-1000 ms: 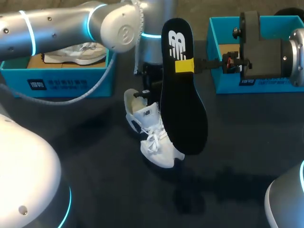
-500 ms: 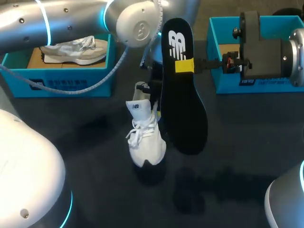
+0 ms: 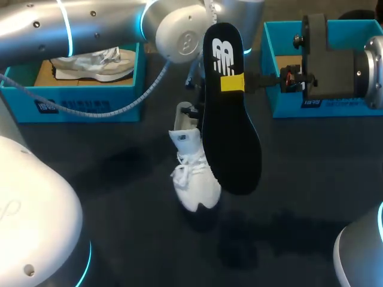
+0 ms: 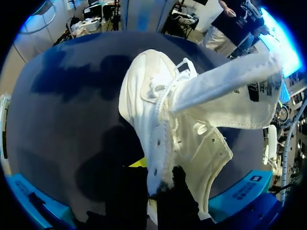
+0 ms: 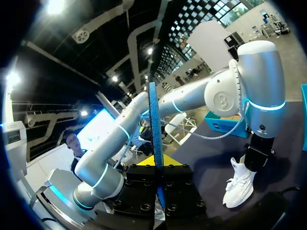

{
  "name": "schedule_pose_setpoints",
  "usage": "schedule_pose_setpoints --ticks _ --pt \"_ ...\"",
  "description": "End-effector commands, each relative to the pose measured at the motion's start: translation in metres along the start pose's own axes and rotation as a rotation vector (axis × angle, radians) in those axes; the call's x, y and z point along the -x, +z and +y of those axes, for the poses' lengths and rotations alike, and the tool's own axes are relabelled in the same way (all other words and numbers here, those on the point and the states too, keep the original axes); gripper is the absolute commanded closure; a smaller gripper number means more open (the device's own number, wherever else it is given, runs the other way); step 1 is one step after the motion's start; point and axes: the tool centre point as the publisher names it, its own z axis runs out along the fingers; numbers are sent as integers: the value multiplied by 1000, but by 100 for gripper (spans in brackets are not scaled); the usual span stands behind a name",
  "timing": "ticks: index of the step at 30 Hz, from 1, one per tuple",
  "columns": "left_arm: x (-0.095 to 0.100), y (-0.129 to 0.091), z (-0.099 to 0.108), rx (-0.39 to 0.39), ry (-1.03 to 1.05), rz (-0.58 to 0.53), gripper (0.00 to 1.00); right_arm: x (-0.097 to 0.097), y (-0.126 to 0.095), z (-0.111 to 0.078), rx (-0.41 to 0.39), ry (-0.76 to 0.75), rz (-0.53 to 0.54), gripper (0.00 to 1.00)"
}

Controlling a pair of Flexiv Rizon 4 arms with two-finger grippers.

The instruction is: Take the shoe out of the shoebox, open the shoe tongue, remove and reinsert the insole, then place the shoe into the shoebox

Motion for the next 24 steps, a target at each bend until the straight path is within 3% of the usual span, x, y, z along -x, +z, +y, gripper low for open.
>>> schedule_pose_setpoints --ticks 1,12,24 --pt "4 2 2 -5 -10 -15 100 0 4 1 -1 2 -2 100" --pt "24 25 9 -33 -21 2 100 0 4 1 -1 2 -2 100" --pt "31 42 7 -73 12 31 100 0 4 1 -1 2 -2 100"
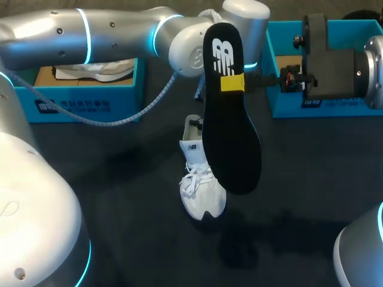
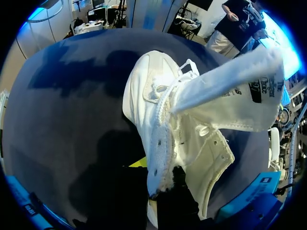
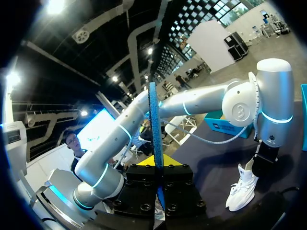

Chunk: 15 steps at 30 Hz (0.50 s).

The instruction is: Take the shoe out of the shoebox, open the shoe tongue, remove and reinsert the insole, then place the shoe into the shoebox

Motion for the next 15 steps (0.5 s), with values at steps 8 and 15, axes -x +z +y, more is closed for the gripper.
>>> schedule_pose_setpoints --ticks 8,15 --pt "10 11 0 -23 15 39 98 0 4 1 -1 2 -2 100" --pt "8 -1 -5 -8 46 3 0 0 4 1 -1 2 -2 100"
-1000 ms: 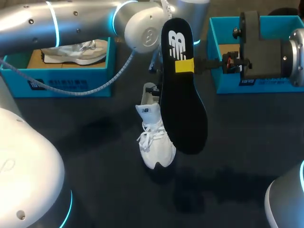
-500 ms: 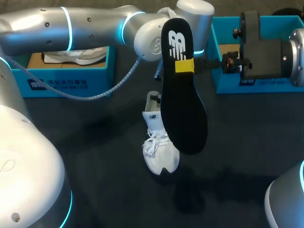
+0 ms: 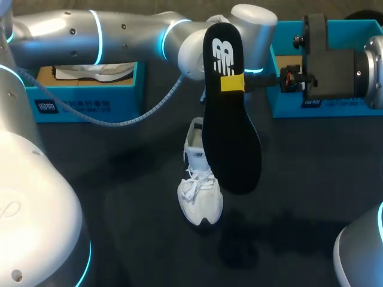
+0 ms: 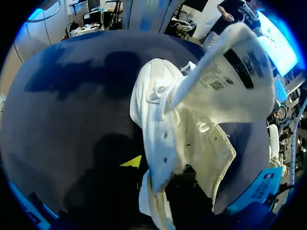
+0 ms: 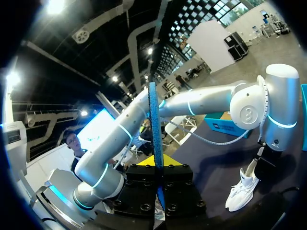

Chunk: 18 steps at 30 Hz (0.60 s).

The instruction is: Take the shoe out of the shoebox, open the shoe tongue, remove and reinsert the insole, then place the shoe into the shoebox

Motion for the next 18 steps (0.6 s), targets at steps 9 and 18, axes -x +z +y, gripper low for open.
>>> schedule_pose_setpoints --ticks 9,18 --pt "-10 -56 -3 97 41 -111 0 0 4 1 -1 2 -2 100" --pt "-7 -103 3 182 62 -206 0 0 4 1 -1 2 -2 100"
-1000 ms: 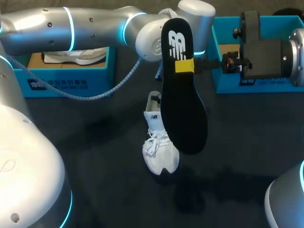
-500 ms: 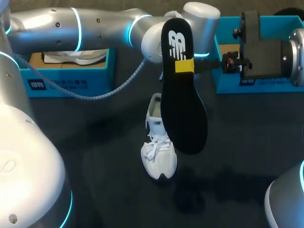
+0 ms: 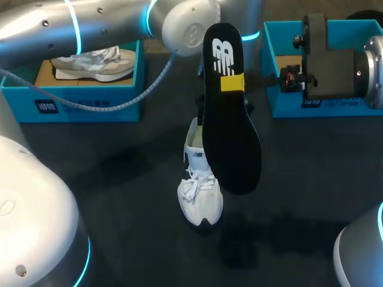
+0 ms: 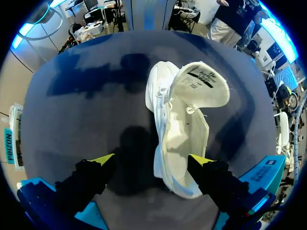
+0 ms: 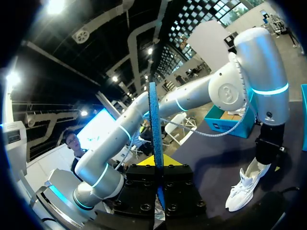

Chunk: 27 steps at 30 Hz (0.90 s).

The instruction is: Take the shoe out of the shoebox, open the shoe tongue, remove and reinsert the insole, then place the shoe into the shoebox

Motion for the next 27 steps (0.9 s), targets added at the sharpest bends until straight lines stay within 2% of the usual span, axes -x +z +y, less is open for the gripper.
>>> schedule_pose_setpoints --ticks 1,3,8,17,27 --pt "-7 -21 -3 48 8 -44 0 0 4 1 -1 2 -2 100" --pt "-7 -30 0 60 17 -71 0 0 4 1 -1 2 -2 100" --pt "-7 -49 3 91 57 -139 0 13 -6 23 23 46 5 100" --pt "-17 -89 0 86 266 -335 0 48 -42 62 6 161 -3 100" --pt "-17 -89 0 86 266 -335 0 98 -81 74 -41 346 -31 100"
